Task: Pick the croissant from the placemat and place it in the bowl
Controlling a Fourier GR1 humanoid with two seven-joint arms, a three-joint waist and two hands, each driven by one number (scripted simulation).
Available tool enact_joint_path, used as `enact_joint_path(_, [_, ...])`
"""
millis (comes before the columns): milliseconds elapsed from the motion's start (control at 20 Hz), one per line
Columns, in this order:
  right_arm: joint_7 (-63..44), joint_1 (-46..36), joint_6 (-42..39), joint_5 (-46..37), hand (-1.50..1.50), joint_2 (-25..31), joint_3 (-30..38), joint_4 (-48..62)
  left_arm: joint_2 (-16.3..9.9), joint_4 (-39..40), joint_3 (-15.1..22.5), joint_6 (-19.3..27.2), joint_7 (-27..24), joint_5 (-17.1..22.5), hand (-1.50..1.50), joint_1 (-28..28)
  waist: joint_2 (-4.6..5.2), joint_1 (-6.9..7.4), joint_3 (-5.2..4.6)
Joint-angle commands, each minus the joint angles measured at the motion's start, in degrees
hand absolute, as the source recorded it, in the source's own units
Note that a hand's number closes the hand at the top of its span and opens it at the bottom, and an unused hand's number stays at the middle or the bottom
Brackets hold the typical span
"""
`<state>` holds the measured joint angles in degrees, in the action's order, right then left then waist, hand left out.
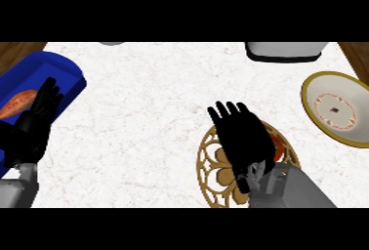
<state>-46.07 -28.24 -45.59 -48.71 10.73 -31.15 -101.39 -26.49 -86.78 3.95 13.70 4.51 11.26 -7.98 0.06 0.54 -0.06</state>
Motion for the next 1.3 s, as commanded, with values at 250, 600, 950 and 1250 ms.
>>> enact_joint_path(250, [-6.18, -0.09, -7.69, -2.76, -1.5, -5.38, 0.31, 12.83, 0.97, -1.45, -0.35, 0.5, 2.24, -1.44, 0.0, -0.95, -0.06, -0.14, 0.05])
enact_joint_path(600, [3.31, -2.14, -2.23, -10.64, -1.5, 0.61, -3.44, 12.74, 2.58, 1.01, -1.69, -1.42, -0.05, -2.78, 0.0, -0.98, 0.01, -0.19, 0.06])
enact_joint_path(950, [4.72, 5.98, 4.32, -16.6, -1.5, -0.33, -6.56, 13.35, 3.66, -3.5, -3.31, -3.63, 1.28, -3.86, 0.0, 1.94, -0.08, -0.24, 0.07])
enact_joint_path(1250, [5.88, 9.23, 3.2, -18.53, -1.5, -0.48, -5.49, 14.9, 7.19, -0.15, -3.49, -3.03, 0.49, -6.93, 0.0, 0.46, -0.04, -0.51, 0.06])
